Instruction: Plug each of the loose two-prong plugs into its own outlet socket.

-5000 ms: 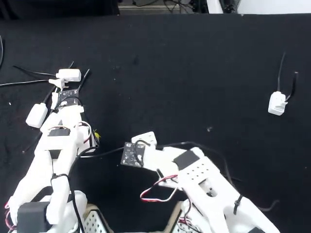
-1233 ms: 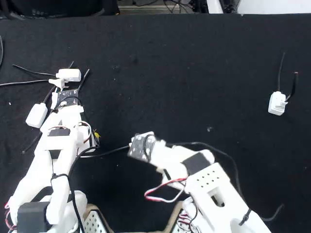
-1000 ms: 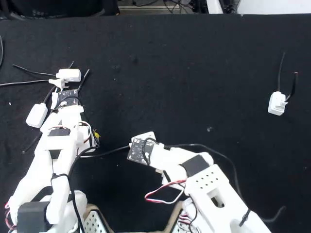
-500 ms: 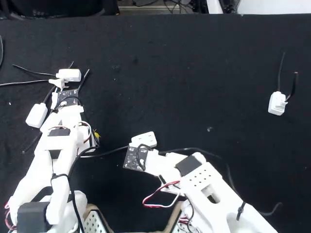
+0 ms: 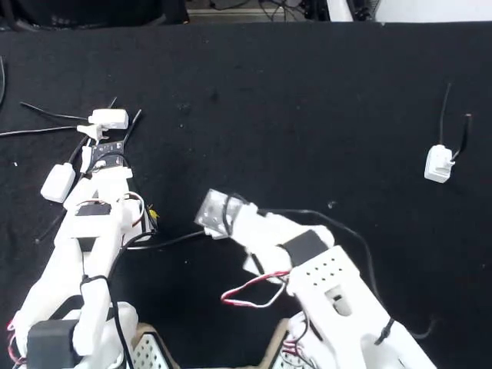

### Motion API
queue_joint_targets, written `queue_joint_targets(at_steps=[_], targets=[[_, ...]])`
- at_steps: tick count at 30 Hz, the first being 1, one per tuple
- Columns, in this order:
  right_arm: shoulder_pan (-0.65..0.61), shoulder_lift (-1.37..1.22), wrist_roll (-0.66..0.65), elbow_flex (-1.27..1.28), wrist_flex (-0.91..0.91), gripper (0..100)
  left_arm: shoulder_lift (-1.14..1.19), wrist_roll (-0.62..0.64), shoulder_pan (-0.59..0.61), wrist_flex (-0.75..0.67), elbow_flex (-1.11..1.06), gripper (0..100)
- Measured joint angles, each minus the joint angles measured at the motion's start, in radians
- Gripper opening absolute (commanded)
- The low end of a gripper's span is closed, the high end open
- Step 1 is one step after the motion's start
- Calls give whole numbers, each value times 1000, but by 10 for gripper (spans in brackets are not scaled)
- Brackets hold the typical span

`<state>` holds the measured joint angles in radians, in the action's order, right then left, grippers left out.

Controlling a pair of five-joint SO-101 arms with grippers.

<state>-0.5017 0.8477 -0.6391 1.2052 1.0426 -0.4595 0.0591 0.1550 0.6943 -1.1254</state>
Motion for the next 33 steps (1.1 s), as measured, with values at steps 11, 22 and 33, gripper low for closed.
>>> queue_joint_targets(at_steps=[11, 22, 33], targets=[[-193, -8, 315, -48, -270, 11, -204, 0, 3, 72, -64, 206], [-313, -270, 456, -48, -486, 11, -608, 0, 3, 80, -230, 206], [-318, -339, 474, -26, -646, 11, -928, 2, -181, 87, -371, 205]])
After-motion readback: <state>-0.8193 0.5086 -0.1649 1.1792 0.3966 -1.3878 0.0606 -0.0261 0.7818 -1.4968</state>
